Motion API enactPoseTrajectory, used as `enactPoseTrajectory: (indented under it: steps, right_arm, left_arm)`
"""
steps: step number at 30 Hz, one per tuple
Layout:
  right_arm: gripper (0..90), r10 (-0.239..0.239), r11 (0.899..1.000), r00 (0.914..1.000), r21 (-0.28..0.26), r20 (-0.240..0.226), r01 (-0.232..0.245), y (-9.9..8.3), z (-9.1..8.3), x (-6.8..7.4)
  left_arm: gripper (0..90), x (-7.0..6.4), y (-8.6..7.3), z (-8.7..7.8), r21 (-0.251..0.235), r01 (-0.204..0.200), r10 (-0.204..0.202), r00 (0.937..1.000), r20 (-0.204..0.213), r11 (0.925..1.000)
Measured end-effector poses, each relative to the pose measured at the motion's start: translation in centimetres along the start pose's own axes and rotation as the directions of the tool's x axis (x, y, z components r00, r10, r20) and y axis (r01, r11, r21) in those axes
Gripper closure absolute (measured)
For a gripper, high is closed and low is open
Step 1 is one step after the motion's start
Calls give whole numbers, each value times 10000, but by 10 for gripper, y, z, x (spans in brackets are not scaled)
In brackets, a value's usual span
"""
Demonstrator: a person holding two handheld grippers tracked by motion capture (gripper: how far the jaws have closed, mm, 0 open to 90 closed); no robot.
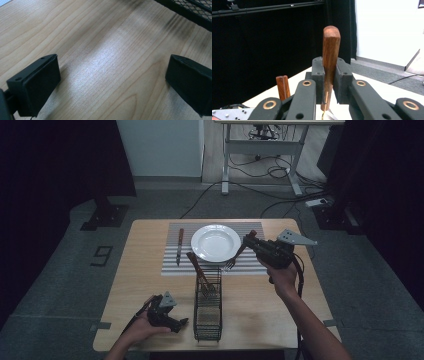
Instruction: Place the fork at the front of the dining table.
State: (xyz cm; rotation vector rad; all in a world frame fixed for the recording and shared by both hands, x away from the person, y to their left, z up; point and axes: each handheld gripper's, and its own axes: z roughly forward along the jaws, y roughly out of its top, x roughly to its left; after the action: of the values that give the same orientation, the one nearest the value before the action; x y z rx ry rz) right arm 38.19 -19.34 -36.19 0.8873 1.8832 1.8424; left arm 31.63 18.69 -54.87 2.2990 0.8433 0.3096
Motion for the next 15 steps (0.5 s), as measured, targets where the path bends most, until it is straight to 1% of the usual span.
enactPoseTrajectory:
  steps: [2,3,4,7,9,10,12,13,14,15]
  right_arm:
    - [804,-145,9998,9998,134,127,144,-1,1,0]
    - [804,-454,9985,9982,329,384,441,-3,2,0]
    - [804,-454,9985,9982,329,384,441,-3,2,0]
    - [804,-766,9955,9946,603,703,724,-6,5,-3]
    - [804,-859,9934,9913,848,1001,776,-10,7,-8]
    - [804,-859,9934,9913,848,1001,776,-10,7,-8]
    - [804,-875,9918,9889,1031,1199,753,-14,8,-14]
    - [804,-865,9904,9868,1194,1369,703,-17,9,-19]
    - [804,-865,9904,9868,1194,1369,703,-17,9,-19]
    - [804,-853,9898,9855,1260,1465,670,-19,10,-22]
  left_arm:
    - [0,0,0,0,1,-3,3,10000,2,10000]
    - [0,0,0,0,-2,-2,2,10000,1,10000]
    - [0,0,0,0,-2,1,-1,10000,-1,10000]
    - [0,0,0,0,-9,1,-1,10000,-8,10000]
    - [0,0,0,0,-7,0,0,10000,-7,10000]
    - [0,0,0,0,-7,0,0,10000,-7,10000]
    - [0,0,0,0,-2,-1,1,10000,-2,10000]
    - [0,0,0,0,-5,0,0,10000,-1,10000]
    - [0,0,0,0,-4,-1,1,10000,-1,10000]
    - [0,0,0,0,-5,-1,1,10000,-2,10000]
